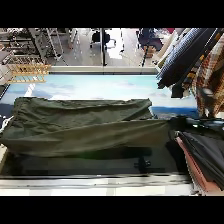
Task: Fold the clothes and pants, and hang the long-sleeved shirts on hangers.
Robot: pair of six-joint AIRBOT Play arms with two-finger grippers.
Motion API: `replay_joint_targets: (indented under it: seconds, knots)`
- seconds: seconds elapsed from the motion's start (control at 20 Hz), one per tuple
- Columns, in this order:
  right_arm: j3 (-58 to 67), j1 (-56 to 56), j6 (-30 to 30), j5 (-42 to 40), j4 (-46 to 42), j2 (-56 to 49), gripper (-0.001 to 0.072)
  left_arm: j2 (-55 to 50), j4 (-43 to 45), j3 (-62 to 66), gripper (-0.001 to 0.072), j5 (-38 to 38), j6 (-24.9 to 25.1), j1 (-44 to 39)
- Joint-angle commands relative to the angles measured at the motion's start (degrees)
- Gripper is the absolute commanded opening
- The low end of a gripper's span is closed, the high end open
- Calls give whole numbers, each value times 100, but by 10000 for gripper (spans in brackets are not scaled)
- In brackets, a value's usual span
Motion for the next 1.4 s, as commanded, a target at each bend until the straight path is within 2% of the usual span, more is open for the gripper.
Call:
replay_joint_targets:
  seconds: [0.0, 0.1, 0.15, 0.2, 0.25, 0.35, 0.45, 0.55, 0.65, 0.8, 0.9, 1.0, 1.05, 1.1, 1.15, 1.2, 1.3, 1.35]
  knots:
    - [70, -151, 1139, -719, -1587, 11, 21, 22, 98, -2, 484, -61, 31, -96]
    - [79, -190, 846, -1582, -1244, -1191, 32, 22, 393, -2, 511, -81, 26, -201]
    - [129, -190, 704, -2103, -1010, -1849, 163, 22, 586, -2, 511, -79, 24, -256]
    - [304, -190, 538, -2380, -743, -2583, 369, 22, 754, -7, 512, -74, 24, -310]
    - [581, -190, 369, -2181, -535, -3206, 512, 22, 817, -22, 514, -48, 22, -339]
    - [1043, -197, 181, -1222, -538, -4052, 511, 24, 763, -105, 514, 13, 24, -378]
    - [905, -258, 140, -739, -529, -4076, 511, 24, 693, -232, 516, -57, 24, -387]
    - [581, -437, 26, -245, -535, -3727, 512, 22, 555, -380, 594, -138, 24, -389]
    - [90, -763, 26, 229, -527, -3156, 512, 17, 562, -538, 594, -334, 28, -396]
    - [-649, -1303, 28, 1040, -560, -2424, 514, 13, 612, -684, 594, -1029, 15, -398]
    - [-966, -1606, 26, 1261, -575, -2264, 524, 7, 599, -686, 593, -1453, -144, -452]
    - [-1156, -1816, -131, 1099, -579, -2269, 527, 4, 601, -686, 591, -1755, -323, -538]
    - [-1200, -1832, -192, 916, -573, -2273, 540, -7, 599, -686, 571, -1873, -328, -601]
    - [-1202, -1827, -334, 758, -518, -2310, 546, -33, 597, -686, 487, -1932, -328, -675]
    - [-1202, -1805, -463, 621, -385, -2389, 570, -79, 599, -686, 354, -1954, -326, -750]
    - [-1202, -1779, -507, 509, -317, -2496, 581, -127, 599, -686, 301, -1956, -326, -813]
    - [-1202, -1707, -570, 503, -278, -2796, 580, -240, 599, -686, 256, -1947, -328, -918]
    - [-1202, -1646, -579, 564, -286, -2962, 580, -284, 599, -686, 183, -1904, -326, -953]
